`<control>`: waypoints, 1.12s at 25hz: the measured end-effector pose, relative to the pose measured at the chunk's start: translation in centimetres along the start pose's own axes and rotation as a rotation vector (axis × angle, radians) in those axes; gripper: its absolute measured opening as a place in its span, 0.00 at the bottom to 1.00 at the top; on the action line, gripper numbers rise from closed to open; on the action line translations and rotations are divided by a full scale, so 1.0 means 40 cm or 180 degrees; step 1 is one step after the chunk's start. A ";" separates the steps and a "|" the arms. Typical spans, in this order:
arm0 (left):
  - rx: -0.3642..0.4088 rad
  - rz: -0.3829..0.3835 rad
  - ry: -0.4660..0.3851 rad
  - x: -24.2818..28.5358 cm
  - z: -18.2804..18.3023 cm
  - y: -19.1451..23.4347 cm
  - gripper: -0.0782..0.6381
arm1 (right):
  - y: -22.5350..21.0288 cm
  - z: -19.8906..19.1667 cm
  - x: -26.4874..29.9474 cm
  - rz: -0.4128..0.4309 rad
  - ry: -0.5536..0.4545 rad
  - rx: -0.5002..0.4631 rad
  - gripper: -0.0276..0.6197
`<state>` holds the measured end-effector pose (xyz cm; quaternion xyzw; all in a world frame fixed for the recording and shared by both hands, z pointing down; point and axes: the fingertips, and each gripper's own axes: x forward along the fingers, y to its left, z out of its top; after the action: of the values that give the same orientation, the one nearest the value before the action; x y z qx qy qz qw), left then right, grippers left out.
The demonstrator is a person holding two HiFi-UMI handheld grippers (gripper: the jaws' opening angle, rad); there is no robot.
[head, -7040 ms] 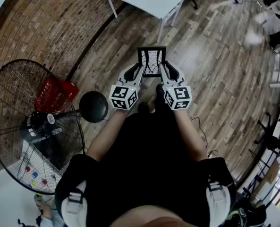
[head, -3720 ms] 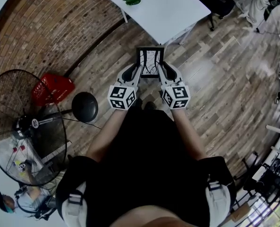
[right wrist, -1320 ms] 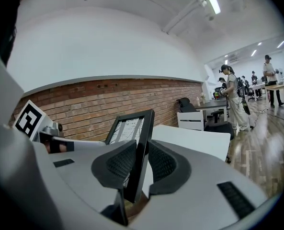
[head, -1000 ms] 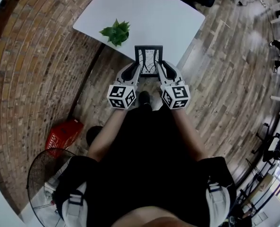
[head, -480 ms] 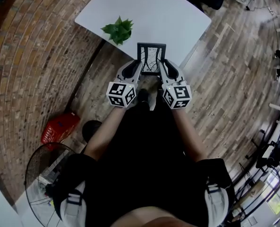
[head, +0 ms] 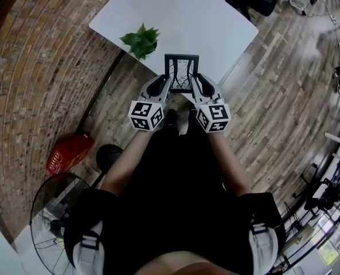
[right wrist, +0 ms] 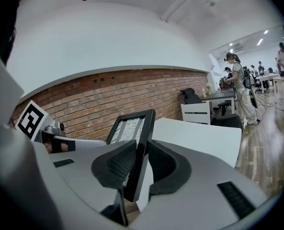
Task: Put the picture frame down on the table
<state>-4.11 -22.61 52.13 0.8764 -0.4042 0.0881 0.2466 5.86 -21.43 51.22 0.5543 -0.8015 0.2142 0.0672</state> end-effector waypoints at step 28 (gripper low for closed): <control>-0.0571 0.0441 0.0484 0.198 -0.152 0.154 0.23 | -0.145 -0.160 0.233 0.0270 0.0720 0.0276 0.16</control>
<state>-3.25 -28.21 62.40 0.8117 -0.4501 0.1347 0.3472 6.85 -28.49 61.74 0.4946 -0.8015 0.3125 0.1240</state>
